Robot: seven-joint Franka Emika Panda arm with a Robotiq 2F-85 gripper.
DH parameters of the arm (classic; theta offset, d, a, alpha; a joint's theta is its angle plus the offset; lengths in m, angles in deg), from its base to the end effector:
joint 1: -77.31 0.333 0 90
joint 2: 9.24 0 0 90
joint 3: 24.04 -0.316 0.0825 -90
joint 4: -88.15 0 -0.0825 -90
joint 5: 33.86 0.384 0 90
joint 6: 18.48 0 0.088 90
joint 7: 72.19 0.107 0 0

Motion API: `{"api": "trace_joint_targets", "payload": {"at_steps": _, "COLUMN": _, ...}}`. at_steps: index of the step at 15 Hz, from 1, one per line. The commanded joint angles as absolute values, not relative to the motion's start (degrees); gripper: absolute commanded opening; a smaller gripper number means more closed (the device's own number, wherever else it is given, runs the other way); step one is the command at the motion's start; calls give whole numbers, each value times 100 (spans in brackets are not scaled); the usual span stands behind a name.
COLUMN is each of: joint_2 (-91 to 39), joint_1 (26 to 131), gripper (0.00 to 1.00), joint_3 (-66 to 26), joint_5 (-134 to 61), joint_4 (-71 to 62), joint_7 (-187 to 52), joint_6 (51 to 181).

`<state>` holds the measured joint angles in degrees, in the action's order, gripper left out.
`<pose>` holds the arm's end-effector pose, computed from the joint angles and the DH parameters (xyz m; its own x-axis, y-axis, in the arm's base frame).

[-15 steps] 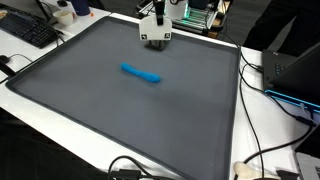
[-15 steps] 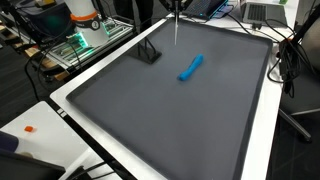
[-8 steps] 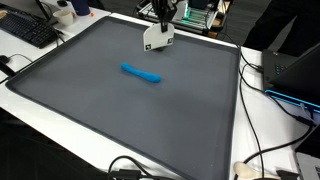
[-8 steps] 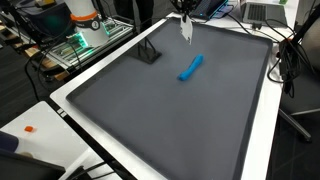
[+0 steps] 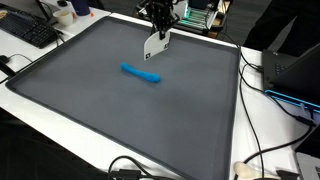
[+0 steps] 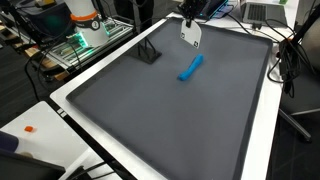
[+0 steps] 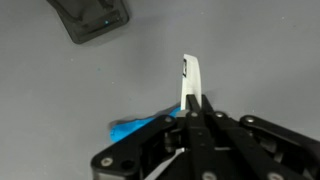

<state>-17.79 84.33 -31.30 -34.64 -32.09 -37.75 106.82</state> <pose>0.5439 0.1369 0.3455 0.9396 -0.3379 -0.0538 -0.3369 -0.9411 0.0270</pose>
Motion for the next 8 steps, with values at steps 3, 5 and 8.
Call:
{"api": "trace_joint_targets", "payload": {"at_steps": 3, "joint_2": -1854, "joint_1": 8528, "gripper": 4, "joint_3": -3038, "joint_5": -3444, "joint_4": -3111, "joint_7": -3969, "joint_6": 10629}}
{"api": "trace_joint_targets", "payload": {"at_steps": 5, "joint_2": -1863, "joint_1": 8529, "gripper": 4, "joint_3": -3037, "joint_5": -3443, "joint_4": -3081, "joint_7": -3986, "joint_6": 10598}}
{"api": "trace_joint_targets", "payload": {"at_steps": 8, "joint_2": -1916, "joint_1": 8522, "gripper": 1, "joint_3": -3064, "joint_5": -3368, "joint_4": -3066, "joint_7": -4139, "joint_6": 10664}}
